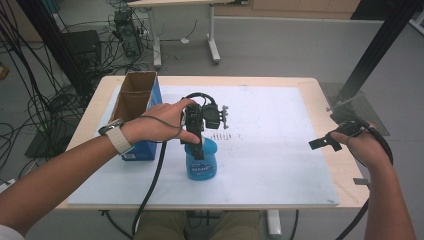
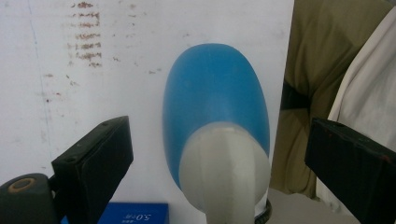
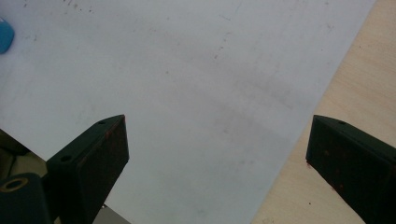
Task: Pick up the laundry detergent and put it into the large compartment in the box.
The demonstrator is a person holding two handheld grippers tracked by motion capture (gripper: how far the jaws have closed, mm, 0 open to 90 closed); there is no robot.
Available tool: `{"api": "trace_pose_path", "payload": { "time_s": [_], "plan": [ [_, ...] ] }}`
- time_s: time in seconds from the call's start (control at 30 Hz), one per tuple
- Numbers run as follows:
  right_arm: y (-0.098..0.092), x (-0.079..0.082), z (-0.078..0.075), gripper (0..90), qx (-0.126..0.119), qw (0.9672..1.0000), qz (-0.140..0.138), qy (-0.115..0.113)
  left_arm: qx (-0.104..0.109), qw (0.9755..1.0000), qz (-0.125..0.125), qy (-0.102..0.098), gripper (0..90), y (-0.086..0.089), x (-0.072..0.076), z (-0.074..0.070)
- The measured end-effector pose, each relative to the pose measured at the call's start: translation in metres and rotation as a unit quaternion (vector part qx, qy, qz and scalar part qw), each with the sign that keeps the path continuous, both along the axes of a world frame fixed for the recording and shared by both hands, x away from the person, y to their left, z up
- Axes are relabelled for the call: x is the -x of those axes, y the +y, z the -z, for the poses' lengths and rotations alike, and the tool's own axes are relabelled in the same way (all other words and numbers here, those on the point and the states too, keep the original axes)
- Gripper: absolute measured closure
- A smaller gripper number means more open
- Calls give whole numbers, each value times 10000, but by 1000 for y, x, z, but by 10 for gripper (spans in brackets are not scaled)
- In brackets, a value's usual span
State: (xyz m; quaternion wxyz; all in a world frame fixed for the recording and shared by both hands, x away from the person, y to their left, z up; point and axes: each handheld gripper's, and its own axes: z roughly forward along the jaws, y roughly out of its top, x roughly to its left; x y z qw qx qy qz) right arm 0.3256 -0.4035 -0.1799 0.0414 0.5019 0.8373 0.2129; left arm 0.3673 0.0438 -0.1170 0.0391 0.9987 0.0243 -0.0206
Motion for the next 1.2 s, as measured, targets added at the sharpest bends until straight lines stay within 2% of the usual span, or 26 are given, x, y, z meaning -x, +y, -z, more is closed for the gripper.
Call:
{"api": "trace_pose_path", "payload": {
  "time_s": [0.9,1.2],
  "plan": [
    [0,0,3,56,-14,10000,-8,13,16,10000,-2,-24,83,-1,1,3],
    [0,-1,5,56,-27,10000,-16,15,-30,10000,15,8,88,-4,0,12]
  ]
}}
